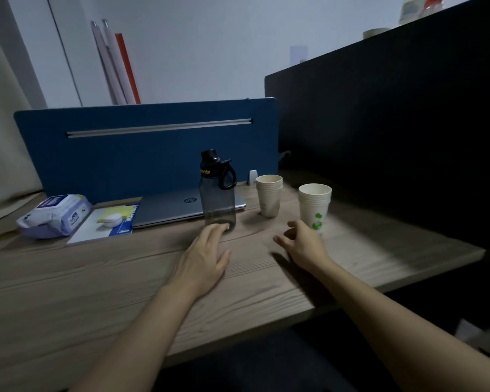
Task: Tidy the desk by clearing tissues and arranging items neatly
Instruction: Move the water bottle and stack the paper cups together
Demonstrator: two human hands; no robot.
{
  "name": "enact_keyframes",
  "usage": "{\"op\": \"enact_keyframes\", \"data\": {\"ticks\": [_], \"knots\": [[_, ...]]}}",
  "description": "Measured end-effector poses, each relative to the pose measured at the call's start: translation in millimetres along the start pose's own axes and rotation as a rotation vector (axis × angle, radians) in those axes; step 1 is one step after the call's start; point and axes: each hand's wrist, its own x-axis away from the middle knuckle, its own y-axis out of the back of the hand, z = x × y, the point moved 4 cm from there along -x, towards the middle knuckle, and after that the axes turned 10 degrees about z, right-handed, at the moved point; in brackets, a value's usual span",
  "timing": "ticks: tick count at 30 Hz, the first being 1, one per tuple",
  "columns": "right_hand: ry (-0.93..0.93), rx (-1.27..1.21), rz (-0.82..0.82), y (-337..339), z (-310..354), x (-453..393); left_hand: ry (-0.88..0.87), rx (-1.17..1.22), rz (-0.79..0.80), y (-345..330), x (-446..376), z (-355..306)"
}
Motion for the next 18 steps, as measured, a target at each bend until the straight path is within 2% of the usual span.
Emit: {"op": "enact_keyframes", "data": {"ticks": [7,18], "knots": [[-0.087,-0.009,-0.251,48.4,-38.8,15.0,-0.052,-0.051,0.042,-13.9,-11.1,-27.4],[-0.107,-0.049,-0.267,55.7,-58.0,-33.2,-0.055,-0.009,0.113,-33.9,-49.9,-18.6]]}}
